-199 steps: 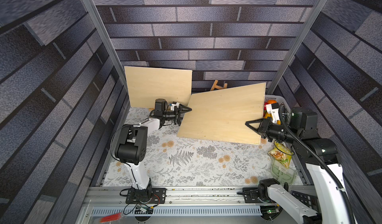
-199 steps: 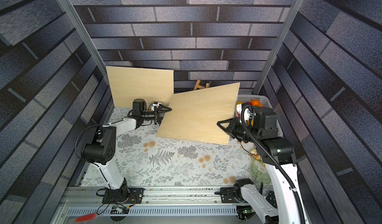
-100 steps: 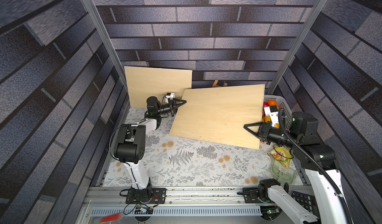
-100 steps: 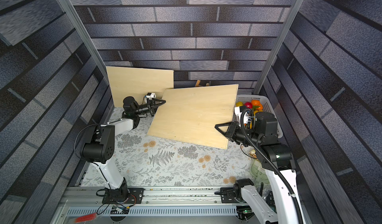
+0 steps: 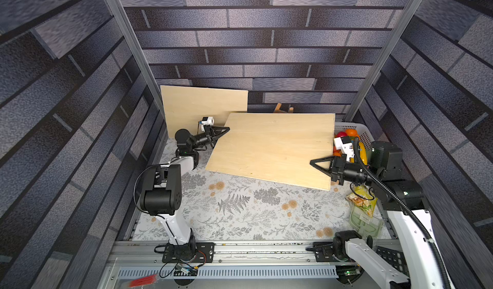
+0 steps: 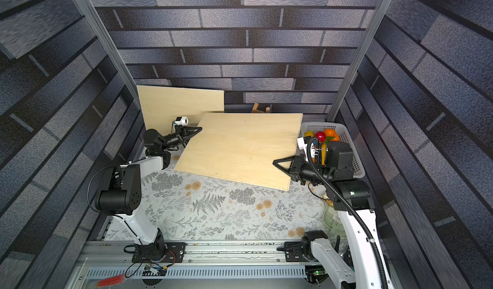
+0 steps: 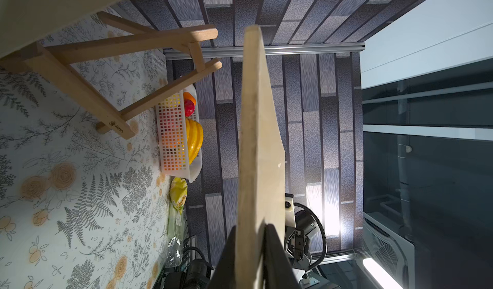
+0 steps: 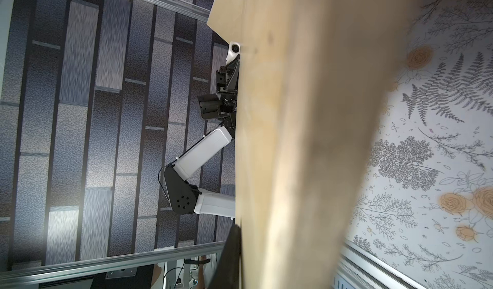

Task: Assemble the easel
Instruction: Pick up the drawing board from the center of the board.

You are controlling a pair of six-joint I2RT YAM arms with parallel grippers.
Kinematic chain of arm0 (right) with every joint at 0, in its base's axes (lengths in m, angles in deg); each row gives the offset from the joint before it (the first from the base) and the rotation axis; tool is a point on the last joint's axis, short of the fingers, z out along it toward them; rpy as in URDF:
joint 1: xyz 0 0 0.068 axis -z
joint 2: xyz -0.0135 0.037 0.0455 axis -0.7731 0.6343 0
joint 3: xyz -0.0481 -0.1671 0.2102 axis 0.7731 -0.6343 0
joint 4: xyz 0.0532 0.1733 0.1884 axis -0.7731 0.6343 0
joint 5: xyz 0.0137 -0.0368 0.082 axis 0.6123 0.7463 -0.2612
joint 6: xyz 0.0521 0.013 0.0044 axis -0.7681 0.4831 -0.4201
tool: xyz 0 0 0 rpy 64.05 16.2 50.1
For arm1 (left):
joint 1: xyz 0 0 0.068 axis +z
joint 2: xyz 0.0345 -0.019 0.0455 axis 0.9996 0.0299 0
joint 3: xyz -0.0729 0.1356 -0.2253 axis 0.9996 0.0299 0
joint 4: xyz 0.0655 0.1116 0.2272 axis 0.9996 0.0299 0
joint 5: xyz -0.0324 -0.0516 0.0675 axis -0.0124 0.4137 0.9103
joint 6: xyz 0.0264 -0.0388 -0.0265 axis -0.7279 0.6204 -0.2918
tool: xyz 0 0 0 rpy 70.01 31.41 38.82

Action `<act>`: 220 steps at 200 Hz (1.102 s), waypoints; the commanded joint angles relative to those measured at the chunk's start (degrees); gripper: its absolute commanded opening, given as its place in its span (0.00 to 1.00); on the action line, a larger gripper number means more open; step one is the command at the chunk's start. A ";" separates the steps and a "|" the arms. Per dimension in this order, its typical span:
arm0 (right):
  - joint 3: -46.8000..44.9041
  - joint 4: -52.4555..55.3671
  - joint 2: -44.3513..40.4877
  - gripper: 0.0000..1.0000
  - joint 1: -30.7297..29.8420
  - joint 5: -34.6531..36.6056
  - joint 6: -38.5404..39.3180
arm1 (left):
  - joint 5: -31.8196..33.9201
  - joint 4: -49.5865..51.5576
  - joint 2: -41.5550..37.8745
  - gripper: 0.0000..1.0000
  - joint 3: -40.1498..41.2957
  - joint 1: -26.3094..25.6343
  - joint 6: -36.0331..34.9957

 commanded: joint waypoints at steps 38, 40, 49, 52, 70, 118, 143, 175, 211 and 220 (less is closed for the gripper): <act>0.91 -9.45 -0.19 0.20 -1.96 -2.20 16.92 | -5.74 -5.33 -5.42 0.00 -0.10 -0.60 5.22; 0.88 -9.58 -0.19 0.21 -1.95 -2.23 16.98 | -5.76 -5.30 -5.49 0.00 0.04 -0.54 5.24; 1.01 -9.99 -0.11 0.28 -1.95 -2.48 16.65 | -5.62 -5.47 -6.08 0.00 0.61 -0.09 5.18; 1.06 -10.07 -0.10 0.30 -1.96 -2.51 16.60 | -5.57 -5.47 -6.22 0.00 0.68 -0.01 5.16; 1.20 -11.25 0.07 0.34 -2.02 -2.50 16.06 | -5.60 -5.64 -6.82 0.00 1.49 0.15 5.05; -0.44 -10.40 -0.37 0.00 -1.88 -0.96 17.95 | -5.15 -7.21 -10.09 0.00 4.29 1.60 3.15; -5.38 -12.06 -4.29 0.00 -1.97 -1.80 26.00 | -5.69 -7.32 -12.28 0.00 7.23 0.69 -1.78; -13.05 -21.48 -7.66 0.00 -1.98 -1.09 33.93 | -8.40 -7.33 -12.26 0.00 7.20 -2.69 -5.37; -18.97 -28.98 -7.20 0.00 -1.96 -1.21 41.23 | -9.93 -7.43 -14.85 0.00 7.82 -1.74 -13.61; -20.85 -30.46 -7.16 0.00 -1.97 0.02 42.67 | -9.84 -7.41 -15.92 0.00 9.38 -0.76 -16.59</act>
